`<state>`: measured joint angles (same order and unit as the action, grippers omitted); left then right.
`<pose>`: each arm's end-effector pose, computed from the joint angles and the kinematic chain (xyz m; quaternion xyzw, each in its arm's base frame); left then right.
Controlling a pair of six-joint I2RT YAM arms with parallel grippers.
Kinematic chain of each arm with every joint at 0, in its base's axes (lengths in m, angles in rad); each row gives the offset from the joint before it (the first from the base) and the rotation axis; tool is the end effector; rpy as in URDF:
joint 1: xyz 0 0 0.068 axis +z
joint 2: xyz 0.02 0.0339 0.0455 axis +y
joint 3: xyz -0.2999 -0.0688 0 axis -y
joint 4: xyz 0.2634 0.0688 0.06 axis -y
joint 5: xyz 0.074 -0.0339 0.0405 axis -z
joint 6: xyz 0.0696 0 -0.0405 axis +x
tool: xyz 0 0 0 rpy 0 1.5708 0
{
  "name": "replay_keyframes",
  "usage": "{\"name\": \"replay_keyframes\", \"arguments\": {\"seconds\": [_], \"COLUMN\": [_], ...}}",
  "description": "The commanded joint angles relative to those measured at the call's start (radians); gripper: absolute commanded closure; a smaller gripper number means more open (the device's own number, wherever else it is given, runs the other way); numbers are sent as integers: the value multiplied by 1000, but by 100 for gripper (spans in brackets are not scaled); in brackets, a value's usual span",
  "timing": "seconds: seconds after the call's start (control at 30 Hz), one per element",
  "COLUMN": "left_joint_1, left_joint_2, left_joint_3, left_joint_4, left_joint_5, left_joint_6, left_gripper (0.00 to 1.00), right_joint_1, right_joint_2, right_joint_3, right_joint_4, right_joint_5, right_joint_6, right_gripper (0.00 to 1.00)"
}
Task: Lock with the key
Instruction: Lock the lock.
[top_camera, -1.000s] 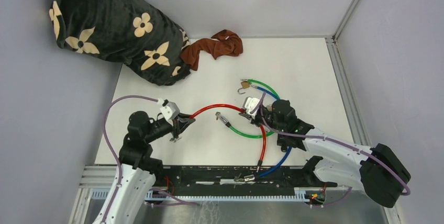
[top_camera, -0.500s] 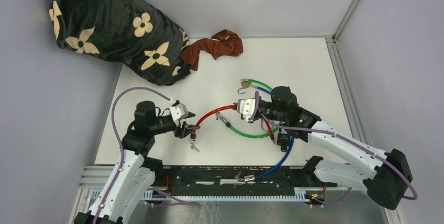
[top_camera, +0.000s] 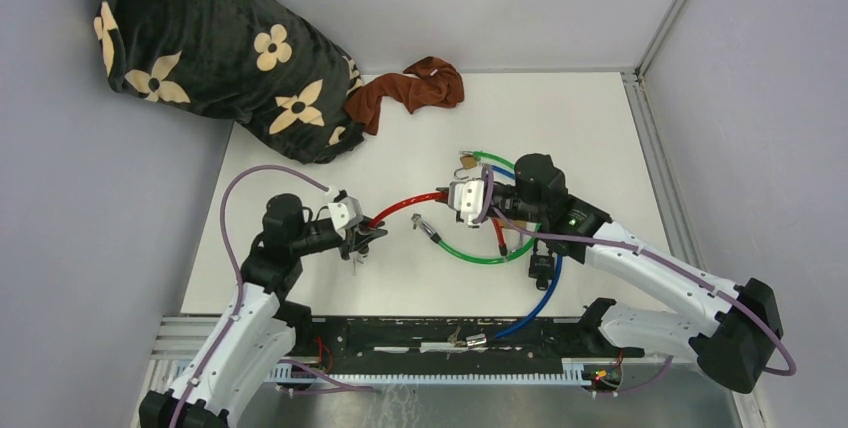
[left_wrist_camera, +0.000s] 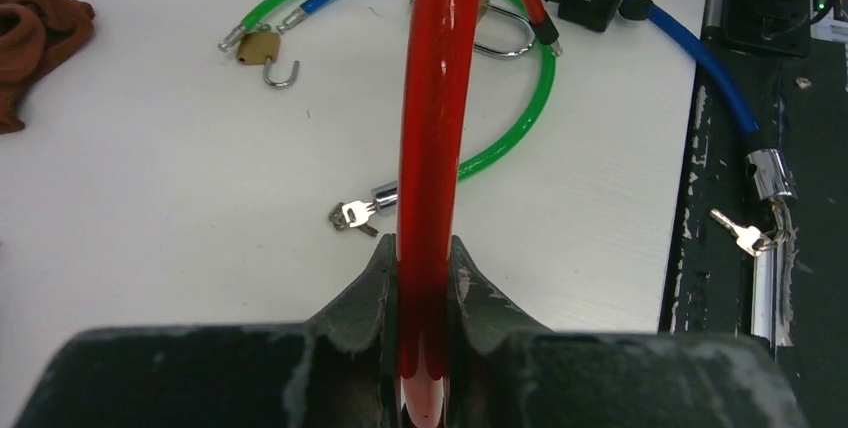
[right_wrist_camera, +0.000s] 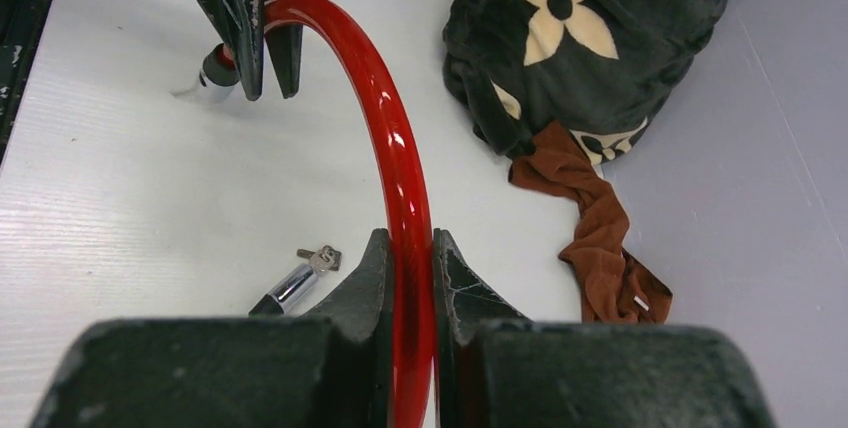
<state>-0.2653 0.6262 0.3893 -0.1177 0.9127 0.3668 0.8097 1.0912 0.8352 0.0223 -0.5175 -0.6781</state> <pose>0.1365 -0.0942 0.2453 0.4683 0.6220 -0.3352 0.5305 0.1699 0.2283 0.3398 -0.6304 0.4508 0.2398 0.5847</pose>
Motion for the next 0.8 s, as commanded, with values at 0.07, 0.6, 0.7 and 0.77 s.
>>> {"name": "replay_keyframes", "arguments": {"seconds": [0.07, 0.6, 0.7, 0.77], "left_joint_1": [-3, -3, -3, -3], "left_joint_2": [-104, -197, -202, -207], "left_joint_3": [35, 65, 65, 62], "left_joint_4": [190, 217, 209, 205], "left_joint_5": [-119, -259, -260, -259], "left_joint_6": [-165, -259, -259, -260], "left_gripper": [98, 98, 98, 98], "right_joint_1": [4, -46, -47, -47], "right_joint_2": [-13, -92, -74, -50], "right_joint_3": [-27, -439, -494, -519], "right_joint_4": [165, 418, 483, 535], "right_joint_5": [150, 422, 444, 452], "right_joint_6": [161, 455, 501, 522], "right_gripper": [61, 46, 47, 48]}}
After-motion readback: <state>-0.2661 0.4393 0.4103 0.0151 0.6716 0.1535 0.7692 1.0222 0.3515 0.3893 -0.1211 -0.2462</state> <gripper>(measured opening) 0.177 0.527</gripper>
